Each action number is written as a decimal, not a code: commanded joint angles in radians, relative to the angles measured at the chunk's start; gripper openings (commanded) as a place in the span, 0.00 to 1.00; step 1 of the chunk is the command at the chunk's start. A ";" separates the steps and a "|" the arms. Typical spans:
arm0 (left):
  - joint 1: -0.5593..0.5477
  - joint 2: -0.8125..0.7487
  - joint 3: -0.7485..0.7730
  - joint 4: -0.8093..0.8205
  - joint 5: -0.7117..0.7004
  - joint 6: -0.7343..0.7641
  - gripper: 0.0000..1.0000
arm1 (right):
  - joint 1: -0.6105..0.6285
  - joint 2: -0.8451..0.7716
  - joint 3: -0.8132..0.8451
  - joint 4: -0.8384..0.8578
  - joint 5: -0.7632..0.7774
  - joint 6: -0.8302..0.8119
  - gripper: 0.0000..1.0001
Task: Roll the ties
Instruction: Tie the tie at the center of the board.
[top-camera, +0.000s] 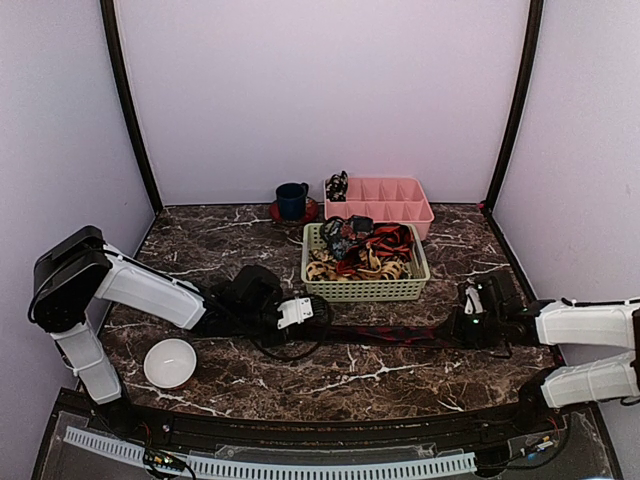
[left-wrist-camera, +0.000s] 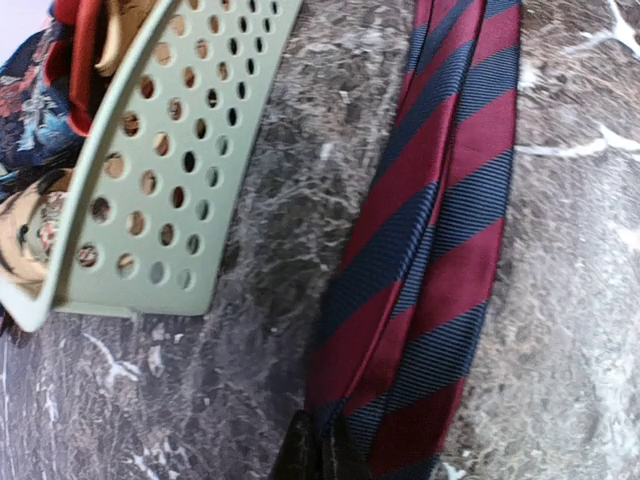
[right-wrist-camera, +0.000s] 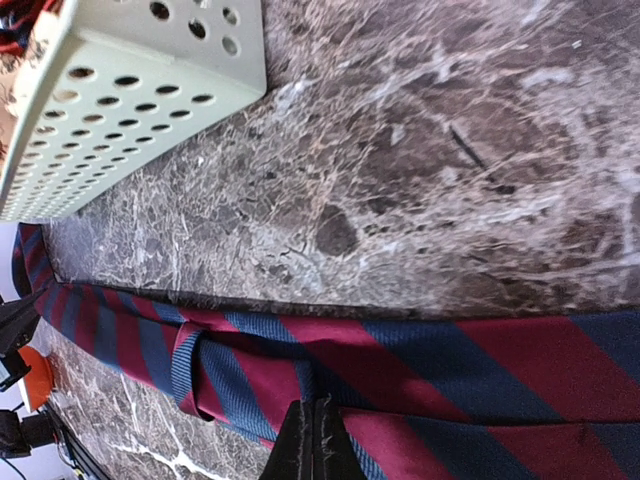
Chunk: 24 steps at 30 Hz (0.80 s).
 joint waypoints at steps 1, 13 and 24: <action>-0.003 -0.051 -0.005 0.094 -0.188 -0.061 0.00 | -0.049 -0.078 -0.022 -0.065 0.044 0.009 0.00; -0.032 -0.046 0.025 -0.035 -0.090 -0.148 0.34 | -0.171 -0.165 -0.027 -0.224 0.122 -0.021 0.00; 0.217 -0.300 -0.019 -0.148 -0.070 -0.508 0.62 | -0.274 -0.240 -0.024 -0.312 0.176 -0.009 0.08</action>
